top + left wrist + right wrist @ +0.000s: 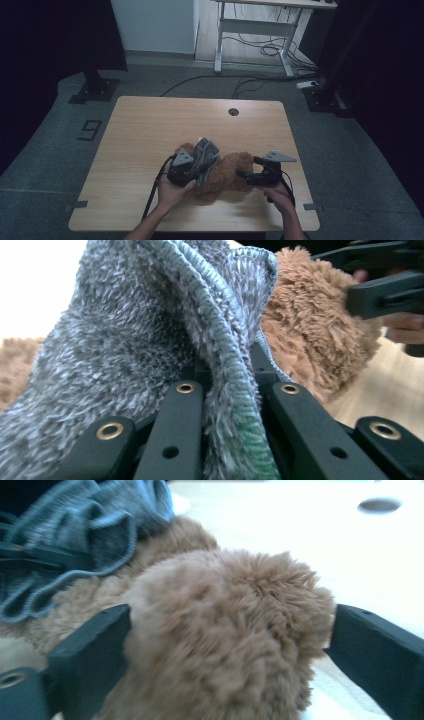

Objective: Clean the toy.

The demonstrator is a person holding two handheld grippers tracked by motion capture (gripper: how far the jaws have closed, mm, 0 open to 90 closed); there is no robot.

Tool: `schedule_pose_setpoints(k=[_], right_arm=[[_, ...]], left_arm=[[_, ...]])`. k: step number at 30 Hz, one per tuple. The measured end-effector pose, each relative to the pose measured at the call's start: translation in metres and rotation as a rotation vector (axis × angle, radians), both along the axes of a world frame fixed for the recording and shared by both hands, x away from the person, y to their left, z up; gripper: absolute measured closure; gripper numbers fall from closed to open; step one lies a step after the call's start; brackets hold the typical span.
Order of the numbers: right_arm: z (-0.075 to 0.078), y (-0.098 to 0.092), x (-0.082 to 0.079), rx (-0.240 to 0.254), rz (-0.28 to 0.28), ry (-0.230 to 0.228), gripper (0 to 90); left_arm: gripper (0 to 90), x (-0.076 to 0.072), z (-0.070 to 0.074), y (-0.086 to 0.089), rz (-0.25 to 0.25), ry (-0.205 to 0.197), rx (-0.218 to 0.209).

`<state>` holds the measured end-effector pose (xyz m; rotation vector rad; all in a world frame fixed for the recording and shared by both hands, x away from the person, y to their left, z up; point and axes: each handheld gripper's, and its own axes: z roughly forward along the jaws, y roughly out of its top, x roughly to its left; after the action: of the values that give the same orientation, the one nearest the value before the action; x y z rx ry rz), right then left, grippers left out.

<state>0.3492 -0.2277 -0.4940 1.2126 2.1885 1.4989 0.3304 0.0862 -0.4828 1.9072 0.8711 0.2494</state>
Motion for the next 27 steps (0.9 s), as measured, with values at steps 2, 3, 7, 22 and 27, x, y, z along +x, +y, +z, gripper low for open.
schedule_pose_setpoints(k=[2,3,7,22,27], right_arm=[[-0.005,0.003,0.007,-0.012,0.032,0.043,0.0],[-0.008,0.004,0.009,-0.013,0.045,0.064,0.0],[-0.023,0.011,0.019,0.04,0.128,0.163,0.4],[-0.005,0.042,0.002,-0.033,0.072,-0.104,53.9],[0.004,0.063,0.021,-0.034,0.009,-0.198,53.9]], left_arm=[[80.9,-0.004,-0.002,0.002,-0.004,0.003,-0.018],[80.9,-0.006,-0.003,0.002,-0.006,-0.002,-0.018],[81.0,-0.009,-0.004,0.002,-0.008,-0.005,-0.012],[80.6,0.008,0.013,0.023,0.071,-0.045,-0.046],[80.5,0.041,0.036,0.029,0.098,-0.072,0.022]])
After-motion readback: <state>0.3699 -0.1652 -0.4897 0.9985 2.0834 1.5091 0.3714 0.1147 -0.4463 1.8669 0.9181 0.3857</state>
